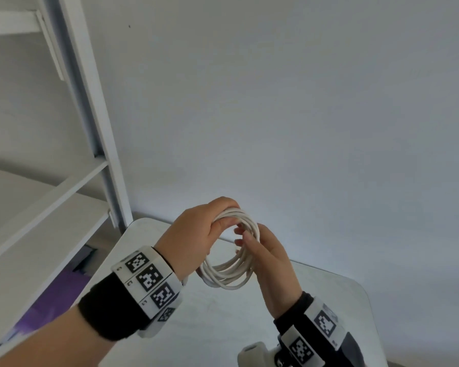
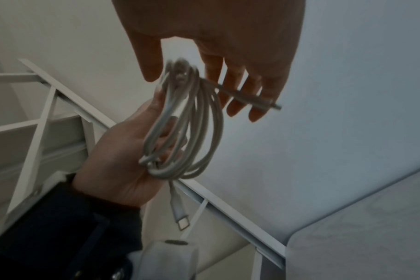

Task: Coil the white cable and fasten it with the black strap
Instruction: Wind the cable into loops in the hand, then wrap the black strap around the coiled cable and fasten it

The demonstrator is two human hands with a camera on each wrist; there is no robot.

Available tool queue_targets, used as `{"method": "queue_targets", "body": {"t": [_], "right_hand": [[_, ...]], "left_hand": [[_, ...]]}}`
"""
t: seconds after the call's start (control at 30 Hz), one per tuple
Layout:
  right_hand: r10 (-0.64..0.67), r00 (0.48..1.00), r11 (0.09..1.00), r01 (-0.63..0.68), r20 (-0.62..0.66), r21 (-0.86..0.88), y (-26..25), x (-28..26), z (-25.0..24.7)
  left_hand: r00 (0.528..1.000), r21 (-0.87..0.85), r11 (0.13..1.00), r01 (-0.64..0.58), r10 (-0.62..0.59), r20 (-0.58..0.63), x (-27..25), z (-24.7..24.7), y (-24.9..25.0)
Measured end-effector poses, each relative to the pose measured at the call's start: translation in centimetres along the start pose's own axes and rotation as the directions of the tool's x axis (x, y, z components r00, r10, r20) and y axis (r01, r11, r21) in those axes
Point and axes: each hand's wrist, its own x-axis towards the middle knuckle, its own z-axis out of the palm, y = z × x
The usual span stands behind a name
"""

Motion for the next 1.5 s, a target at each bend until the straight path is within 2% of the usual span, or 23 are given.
{"method": "queue_targets", "body": {"t": [0.13,0.23,0.33,0.43,0.53,0.63,0.73,0.93,1.07,1.13,1.2,1.33,1.4,1.5], "right_hand": [[0.052,0.999,0.999,-0.053,0.015,0.008,1.6,0.1,0.3],[0.074,0.996,0.997,-0.074,-0.048,0.015,2.6,0.8,0.5],[0.165,0.977,0.986,-0.168,-0.132,-0.009,4.1,1.9,0.2],[0.217,0.965,0.950,-0.244,-0.150,-0.194,6.7,3.0,0.1],[0.228,0.969,0.863,-0.247,-0.096,-0.442,10.2,3.9,0.7],[0.253,0.967,0.740,-0.172,0.032,-0.650,13.8,4.3,2.0],[0.316,0.934,0.622,-0.072,0.166,-0.779,16.5,4.5,3.8],[0.420,0.814,0.524,0.143,0.401,-0.839,19.9,5.1,8.4],[0.482,0.733,0.415,0.292,0.481,-0.862,20.3,5.0,11.1],[0.525,0.701,0.400,0.298,0.483,-0.867,20.1,4.8,11.8],[0.554,0.692,0.396,0.272,0.464,-0.877,20.2,4.6,12.1],[0.585,0.675,0.329,0.308,0.449,-0.892,21.2,4.5,12.4],[0.594,0.686,0.360,0.241,0.420,-0.901,21.2,4.4,12.6],[0.537,0.739,0.397,0.204,0.407,-0.895,21.6,4.5,12.4]], "left_hand": [[1.000,0.068,0.998,0.018,-0.019,0.012,-1.6,-0.5,-1.7],[0.998,0.057,0.997,0.056,-0.058,0.023,-2.9,-0.8,-3.5],[0.992,0.027,0.992,0.126,-0.126,0.008,-4.4,-1.2,-5.8],[0.980,0.033,0.980,0.198,-0.198,0.003,-6.1,-1.4,-7.8],[0.960,0.006,0.960,0.278,-0.278,0.004,-8.0,-1.2,-9.5],[0.929,-0.012,0.929,0.369,-0.368,0.022,-9.7,-0.7,-10.7],[0.903,-0.010,0.903,0.430,-0.429,0.032,-11.0,-0.3,-11.7],[0.875,0.077,0.872,0.483,-0.484,0.005,-13.3,-0.2,-14.1],[0.865,0.083,0.861,0.501,-0.502,-0.008,-14.2,-0.2,-15.1],[0.867,0.086,0.863,0.497,-0.497,-0.020,-14.5,-0.3,-15.3],[0.868,0.086,0.864,0.496,-0.497,-0.018,-14.6,-0.3,-15.4],[0.863,0.078,0.860,0.504,-0.505,-0.016,-14.6,-0.4,-15.4],[0.862,0.071,0.860,0.506,-0.506,-0.014,-14.5,-0.4,-15.3],[0.866,0.058,0.865,0.499,-0.500,-0.001,-14.5,-0.4,-15.2]]}}
